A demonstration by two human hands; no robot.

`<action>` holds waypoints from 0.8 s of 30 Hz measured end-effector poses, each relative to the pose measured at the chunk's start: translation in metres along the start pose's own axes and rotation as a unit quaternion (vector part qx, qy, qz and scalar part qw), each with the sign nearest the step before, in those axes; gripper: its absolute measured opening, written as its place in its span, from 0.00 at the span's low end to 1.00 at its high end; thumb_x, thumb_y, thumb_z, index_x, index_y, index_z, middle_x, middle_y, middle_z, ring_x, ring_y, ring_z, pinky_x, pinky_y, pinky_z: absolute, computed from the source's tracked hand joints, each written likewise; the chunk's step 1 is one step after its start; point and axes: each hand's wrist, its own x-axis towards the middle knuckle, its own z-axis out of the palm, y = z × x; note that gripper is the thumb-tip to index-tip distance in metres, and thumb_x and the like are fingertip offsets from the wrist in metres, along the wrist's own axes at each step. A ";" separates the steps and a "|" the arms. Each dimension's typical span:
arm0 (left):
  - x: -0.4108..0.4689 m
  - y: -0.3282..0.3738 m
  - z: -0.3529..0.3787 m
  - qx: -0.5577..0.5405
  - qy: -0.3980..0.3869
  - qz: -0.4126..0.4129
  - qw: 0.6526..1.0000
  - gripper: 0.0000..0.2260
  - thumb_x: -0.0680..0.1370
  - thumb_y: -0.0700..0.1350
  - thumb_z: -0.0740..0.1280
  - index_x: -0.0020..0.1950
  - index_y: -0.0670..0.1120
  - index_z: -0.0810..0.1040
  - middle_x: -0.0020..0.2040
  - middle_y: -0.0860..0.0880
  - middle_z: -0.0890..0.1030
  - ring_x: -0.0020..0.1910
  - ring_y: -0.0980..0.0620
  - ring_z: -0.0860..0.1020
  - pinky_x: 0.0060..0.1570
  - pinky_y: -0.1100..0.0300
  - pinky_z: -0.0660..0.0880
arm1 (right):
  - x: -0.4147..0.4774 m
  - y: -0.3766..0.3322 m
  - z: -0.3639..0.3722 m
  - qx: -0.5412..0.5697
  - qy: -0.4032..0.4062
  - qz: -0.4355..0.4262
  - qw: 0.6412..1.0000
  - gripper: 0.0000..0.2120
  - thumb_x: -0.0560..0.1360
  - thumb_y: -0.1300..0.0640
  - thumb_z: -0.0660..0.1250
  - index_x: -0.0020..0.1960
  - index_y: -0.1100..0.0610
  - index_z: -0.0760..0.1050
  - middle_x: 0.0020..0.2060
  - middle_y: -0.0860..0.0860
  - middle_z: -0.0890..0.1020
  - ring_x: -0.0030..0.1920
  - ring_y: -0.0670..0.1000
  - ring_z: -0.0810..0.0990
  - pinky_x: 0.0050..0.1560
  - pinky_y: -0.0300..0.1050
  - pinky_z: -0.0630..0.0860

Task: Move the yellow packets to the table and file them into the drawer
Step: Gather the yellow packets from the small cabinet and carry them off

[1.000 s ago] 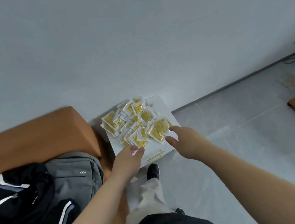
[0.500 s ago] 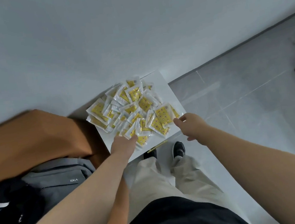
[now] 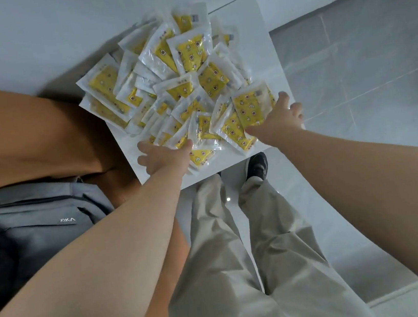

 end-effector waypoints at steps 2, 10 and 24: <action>0.009 -0.002 0.007 0.003 0.015 -0.012 1.000 0.55 0.67 0.62 0.78 0.81 0.51 0.45 0.73 0.42 0.62 0.68 0.38 0.70 0.60 0.43 0.73 | 0.012 -0.003 0.008 -0.032 0.003 -0.011 0.999 0.63 0.65 0.39 0.80 0.81 0.45 0.37 0.79 0.57 0.50 0.78 0.60 0.54 0.72 0.62 0.64; 0.020 -0.015 0.021 -0.064 0.053 0.020 0.996 0.59 0.62 0.59 0.83 0.81 0.52 0.47 0.72 0.43 0.65 0.67 0.37 0.73 0.58 0.42 0.78 | 0.031 -0.012 0.037 -0.086 0.036 -0.038 0.995 0.68 0.61 0.33 0.80 0.81 0.46 0.35 0.74 0.58 0.58 0.72 0.61 0.61 0.70 0.60 0.63; 0.018 -0.023 0.009 -0.169 0.028 0.027 0.985 0.32 0.62 0.61 0.82 0.55 0.44 0.74 0.51 0.50 0.79 0.48 0.48 0.78 0.44 0.57 0.75 | 0.021 -0.011 0.050 0.009 0.040 0.031 0.999 0.49 0.63 0.34 0.78 0.71 0.55 0.58 0.67 0.55 0.67 0.69 0.60 0.67 0.68 0.60 0.66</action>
